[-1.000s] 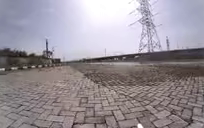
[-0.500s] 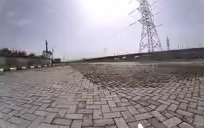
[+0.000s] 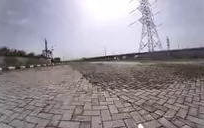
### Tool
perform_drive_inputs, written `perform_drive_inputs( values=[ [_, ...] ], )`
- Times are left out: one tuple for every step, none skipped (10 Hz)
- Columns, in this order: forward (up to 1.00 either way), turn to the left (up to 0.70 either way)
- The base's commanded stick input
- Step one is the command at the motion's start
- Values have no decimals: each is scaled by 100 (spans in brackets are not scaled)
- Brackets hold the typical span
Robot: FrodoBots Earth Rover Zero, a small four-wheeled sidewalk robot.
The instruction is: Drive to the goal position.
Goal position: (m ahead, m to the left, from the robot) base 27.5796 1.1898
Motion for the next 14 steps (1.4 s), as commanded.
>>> perform_drive_inputs(
  values=[
    [63,0],
    [70,0],
    [70,0],
    [70,0],
    [70,0],
    [70,0],
    [70,0],
    [70,-19],
    [70,-35],
    [70,-33],
    [70,-29],
    [70,-12],
    [70,0],
    [70,0]
  ],
)
